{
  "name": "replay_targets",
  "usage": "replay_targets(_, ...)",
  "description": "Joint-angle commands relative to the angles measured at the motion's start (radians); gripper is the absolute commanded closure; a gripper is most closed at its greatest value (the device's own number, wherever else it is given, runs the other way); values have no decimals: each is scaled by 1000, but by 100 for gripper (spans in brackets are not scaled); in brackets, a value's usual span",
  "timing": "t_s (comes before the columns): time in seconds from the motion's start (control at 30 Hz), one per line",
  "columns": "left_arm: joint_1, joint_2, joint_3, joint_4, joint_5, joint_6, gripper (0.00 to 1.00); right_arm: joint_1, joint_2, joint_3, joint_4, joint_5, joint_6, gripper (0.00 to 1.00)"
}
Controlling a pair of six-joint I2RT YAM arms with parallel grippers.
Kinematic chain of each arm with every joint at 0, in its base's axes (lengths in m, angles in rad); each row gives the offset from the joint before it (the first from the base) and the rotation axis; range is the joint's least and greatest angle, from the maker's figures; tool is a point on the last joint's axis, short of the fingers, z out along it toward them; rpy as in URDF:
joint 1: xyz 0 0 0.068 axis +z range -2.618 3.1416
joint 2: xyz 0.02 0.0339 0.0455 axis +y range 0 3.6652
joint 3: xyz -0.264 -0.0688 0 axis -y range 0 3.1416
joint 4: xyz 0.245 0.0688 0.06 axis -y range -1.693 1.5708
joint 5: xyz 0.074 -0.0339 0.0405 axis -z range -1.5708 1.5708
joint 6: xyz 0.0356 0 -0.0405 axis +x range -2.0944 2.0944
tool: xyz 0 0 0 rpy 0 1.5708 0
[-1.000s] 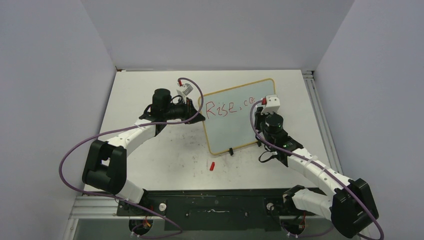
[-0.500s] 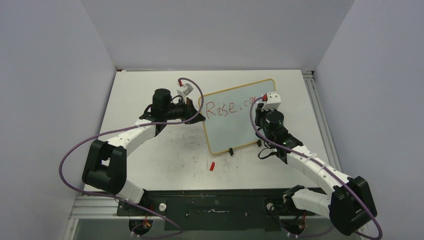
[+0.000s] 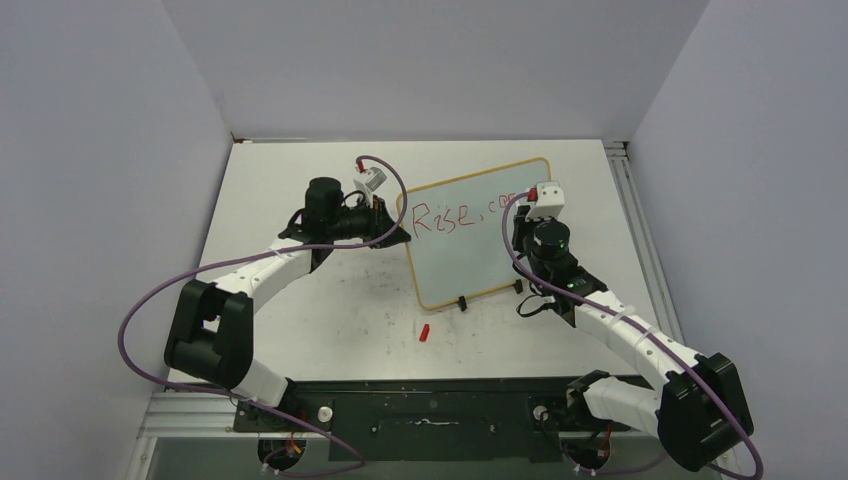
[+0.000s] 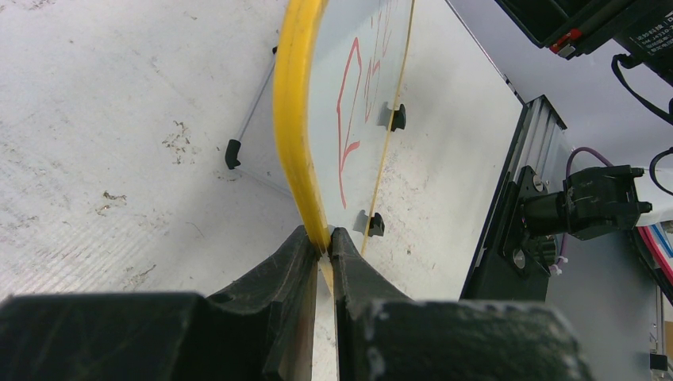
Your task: Write a sentence on the whiteboard
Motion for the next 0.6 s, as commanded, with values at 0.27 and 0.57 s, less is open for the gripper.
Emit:
replay_targets(0.27,0,-36,45,18,7,22,100,-7,-53,-49,-21,-19,41,95)
replay_targets(0.57,0,-38,46,18,8,23,100,-7,-71,-65,-39,-18,56,95)
